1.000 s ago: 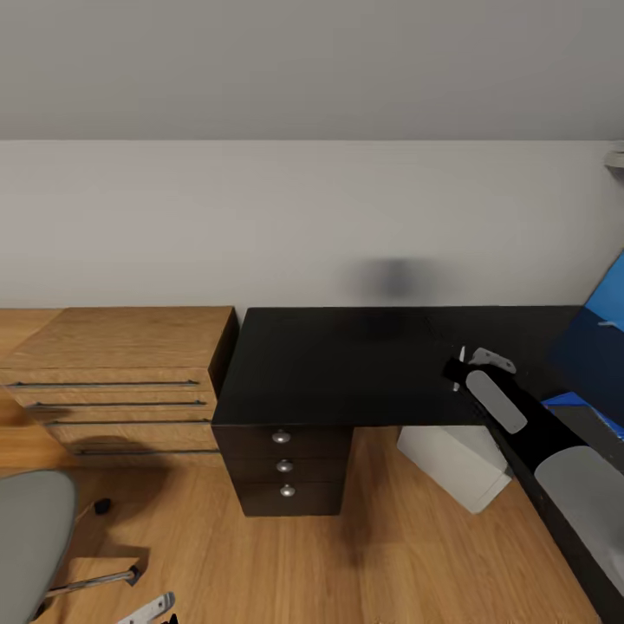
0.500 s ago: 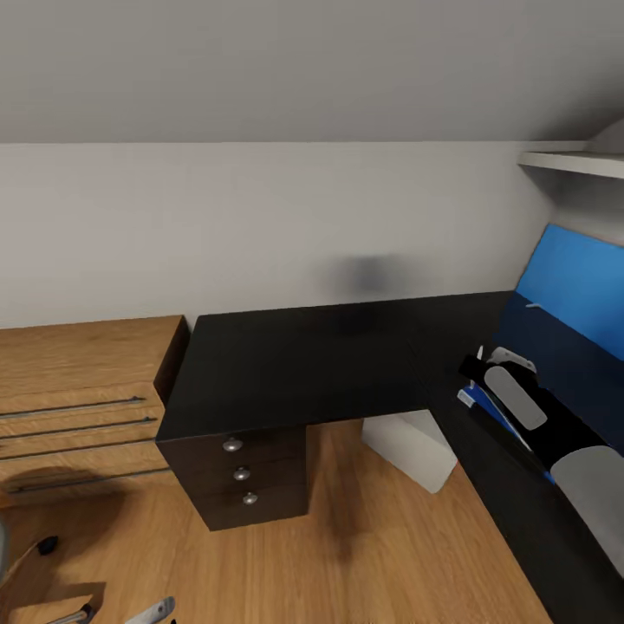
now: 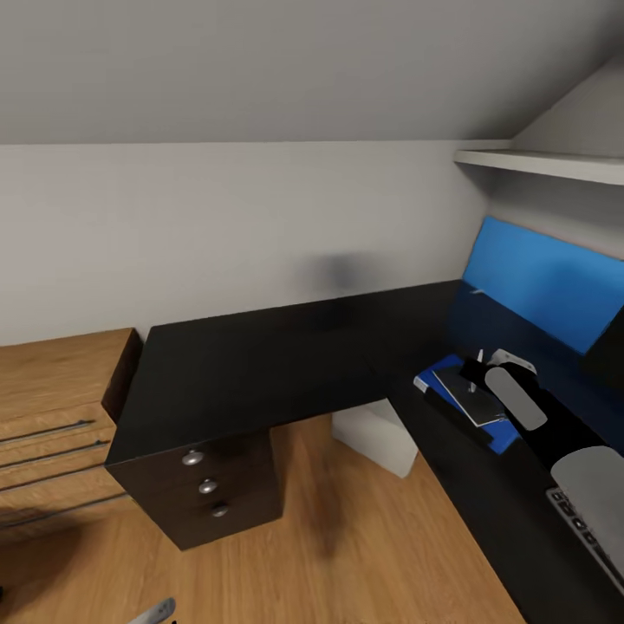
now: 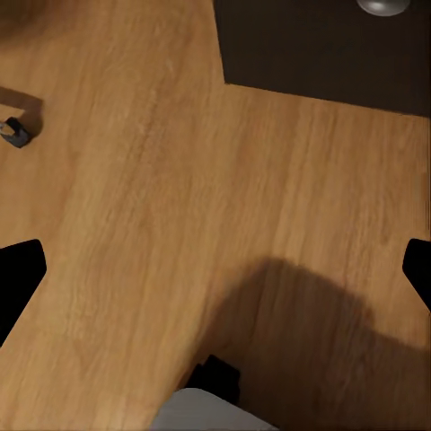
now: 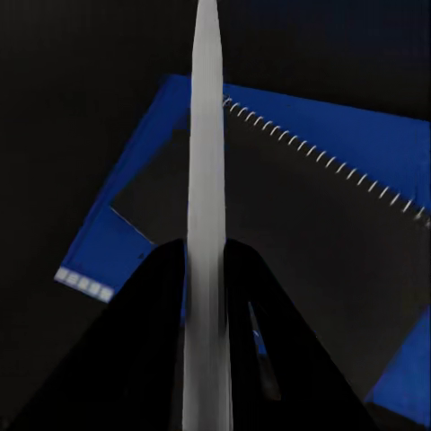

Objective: In the bedroom, organize the workspace by keeping the computer under the desk, ensuring the monitor is on the desk, placing the keyboard on the desk next to the monitor, placing the mouse on the desk next to the keyboard, moving the folder from the swivel chair onto the desk next to the mouse, stacking the notebook on top of the folder with the pen on top of the notebook, and positioning the swivel chair next to the desk.

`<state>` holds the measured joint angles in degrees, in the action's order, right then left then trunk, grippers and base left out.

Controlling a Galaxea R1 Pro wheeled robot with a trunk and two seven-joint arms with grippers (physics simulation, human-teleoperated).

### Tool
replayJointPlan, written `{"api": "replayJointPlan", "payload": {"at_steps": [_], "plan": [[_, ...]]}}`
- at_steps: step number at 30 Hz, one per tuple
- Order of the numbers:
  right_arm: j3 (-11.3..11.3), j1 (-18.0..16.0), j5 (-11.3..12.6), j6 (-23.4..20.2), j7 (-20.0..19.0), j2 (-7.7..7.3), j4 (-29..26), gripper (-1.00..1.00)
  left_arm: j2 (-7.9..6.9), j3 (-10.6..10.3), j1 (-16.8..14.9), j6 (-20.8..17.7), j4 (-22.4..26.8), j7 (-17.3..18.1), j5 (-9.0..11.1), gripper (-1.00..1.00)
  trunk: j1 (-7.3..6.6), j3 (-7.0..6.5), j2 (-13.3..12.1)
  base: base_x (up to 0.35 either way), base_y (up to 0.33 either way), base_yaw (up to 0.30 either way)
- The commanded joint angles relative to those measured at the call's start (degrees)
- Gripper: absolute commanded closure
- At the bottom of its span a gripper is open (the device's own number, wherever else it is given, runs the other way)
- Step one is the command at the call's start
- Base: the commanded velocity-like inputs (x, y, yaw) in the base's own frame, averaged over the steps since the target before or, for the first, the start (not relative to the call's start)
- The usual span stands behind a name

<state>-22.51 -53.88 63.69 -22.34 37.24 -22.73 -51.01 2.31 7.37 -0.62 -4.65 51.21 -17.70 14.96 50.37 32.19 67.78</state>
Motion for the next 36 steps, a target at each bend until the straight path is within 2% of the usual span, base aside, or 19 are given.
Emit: {"api": "replayJointPlan", "payload": {"at_steps": [1,8,20,29,30,31,36], "plan": [[-0.3,-0.1,0.2,-0.2,0.5,-0.05,-0.1,1.00,0.01,0.1,0.0,-0.3,0.1,-0.1,0.4,-1.00,0.00,0.06,0.0,0.000,0.000,-0.280],[-0.3,-0.1,0.2,-0.3,0.5,-0.03,-0.1,1.00,-0.10,0.1,0.0,-0.3,0.0,-0.1,0.3,-1.00,0.00,0.06,0.0,0.000,0.000,-0.199],[-0.6,-0.1,-0.2,-0.3,0.3,-0.03,-0.1,1.00,-0.03,0.1,0.0,-0.3,0.0,-0.1,0.3,-1.00,0.00,0.06,0.0,0.127,0.000,-0.018],[-0.8,-0.1,-2.8,-0.4,0.2,0.10,0.1,1.00,-0.02,0.0,0.0,-0.3,0.0,-0.1,0.3,-1.00,0.00,0.06,0.0,0.112,0.000,0.000],[-1.0,-0.1,-2.9,-0.4,0.2,0.17,0.3,1.00,-0.02,0.1,0.0,-0.3,0.0,-0.1,0.3,-1.00,0.00,0.06,0.0,0.040,0.000,0.000],[-3.5,-0.1,-3.1,-0.5,0.2,0.43,3.3,1.00,-0.02,0.1,0.0,-0.3,-0.1,-0.1,0.3,-1.00,0.00,0.06,0.0,0.005,0.000,0.000],[-4.4,-0.1,-3.3,-0.3,-0.1,1.17,5.8,1.00,0.03,0.1,0.0,-0.2,0.0,-0.2,0.3,-1.00,0.00,0.06,0.0,0.001,0.000,0.000]]}}
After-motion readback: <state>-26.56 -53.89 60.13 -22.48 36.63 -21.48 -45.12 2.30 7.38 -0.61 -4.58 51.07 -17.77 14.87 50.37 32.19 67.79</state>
